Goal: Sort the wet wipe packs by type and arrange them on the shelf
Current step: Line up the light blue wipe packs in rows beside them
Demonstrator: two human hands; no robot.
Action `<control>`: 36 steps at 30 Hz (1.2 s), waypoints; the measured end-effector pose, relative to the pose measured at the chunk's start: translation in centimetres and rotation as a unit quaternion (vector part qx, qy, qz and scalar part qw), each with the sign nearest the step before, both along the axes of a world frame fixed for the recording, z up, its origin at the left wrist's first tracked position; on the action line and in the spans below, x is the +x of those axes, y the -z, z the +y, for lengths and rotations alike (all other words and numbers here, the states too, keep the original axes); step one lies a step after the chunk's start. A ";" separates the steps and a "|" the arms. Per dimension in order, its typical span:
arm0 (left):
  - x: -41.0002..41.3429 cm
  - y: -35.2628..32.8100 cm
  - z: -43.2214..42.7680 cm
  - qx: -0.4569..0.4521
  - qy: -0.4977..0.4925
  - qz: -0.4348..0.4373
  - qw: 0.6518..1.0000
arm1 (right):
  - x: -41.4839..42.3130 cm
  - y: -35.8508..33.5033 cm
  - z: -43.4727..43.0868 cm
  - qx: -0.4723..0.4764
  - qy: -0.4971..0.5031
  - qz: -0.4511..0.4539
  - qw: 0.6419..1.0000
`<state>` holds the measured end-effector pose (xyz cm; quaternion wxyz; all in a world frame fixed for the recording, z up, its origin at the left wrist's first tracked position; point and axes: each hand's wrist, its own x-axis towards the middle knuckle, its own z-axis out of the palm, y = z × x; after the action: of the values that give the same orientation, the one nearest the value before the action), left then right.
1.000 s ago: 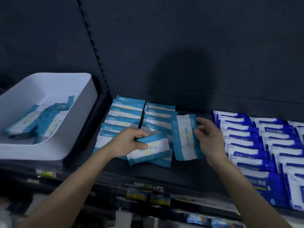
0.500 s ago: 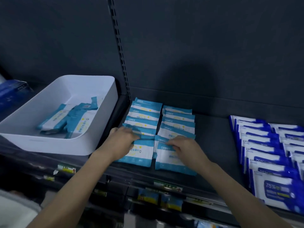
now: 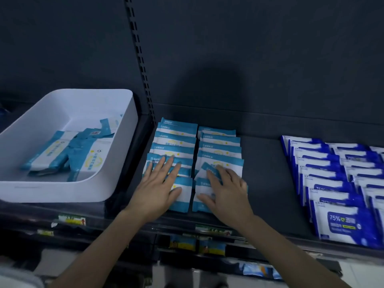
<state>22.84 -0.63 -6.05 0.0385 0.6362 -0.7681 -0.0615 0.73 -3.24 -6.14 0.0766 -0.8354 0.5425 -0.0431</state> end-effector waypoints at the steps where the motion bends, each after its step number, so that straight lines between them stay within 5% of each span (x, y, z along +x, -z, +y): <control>1: -0.6 -0.5 0.0 -0.010 0.005 0.020 1.000 | -0.1 -0.1 -0.1 0.001 0.011 -0.035 0.999; 4: -3.1 -2.0 -0.8 -0.020 0.049 0.068 0.996 | -1.7 -0.7 -1.8 -0.021 0.100 -0.176 0.979; 7: -5.6 -2.7 -2.5 0.025 0.109 0.030 0.993 | -3.9 -2.0 -3.9 0.075 0.205 -0.301 0.928; 14: -6.5 -1.5 -3.6 0.050 0.155 -0.081 0.983 | -5.5 -2.6 -4.9 0.129 0.280 -0.247 0.919; 19: -6.2 -0.9 -3.8 0.035 0.161 -0.076 0.983 | -6.4 -3.5 -4.4 0.330 0.258 -0.248 0.873; 25: -5.9 -0.3 -4.0 0.036 0.144 -0.052 0.988 | -6.3 -3.1 -5.5 0.226 0.243 -0.336 0.882; 36: -7.2 -2.0 -3.8 0.025 0.098 -0.007 0.995 | -5.8 -2.7 -6.6 0.123 0.254 -0.340 0.897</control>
<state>15.67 -4.45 -4.09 0.0107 0.5590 -0.8252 -0.0800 -5.07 -9.81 -3.42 0.3449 -0.5877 0.6781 -0.2753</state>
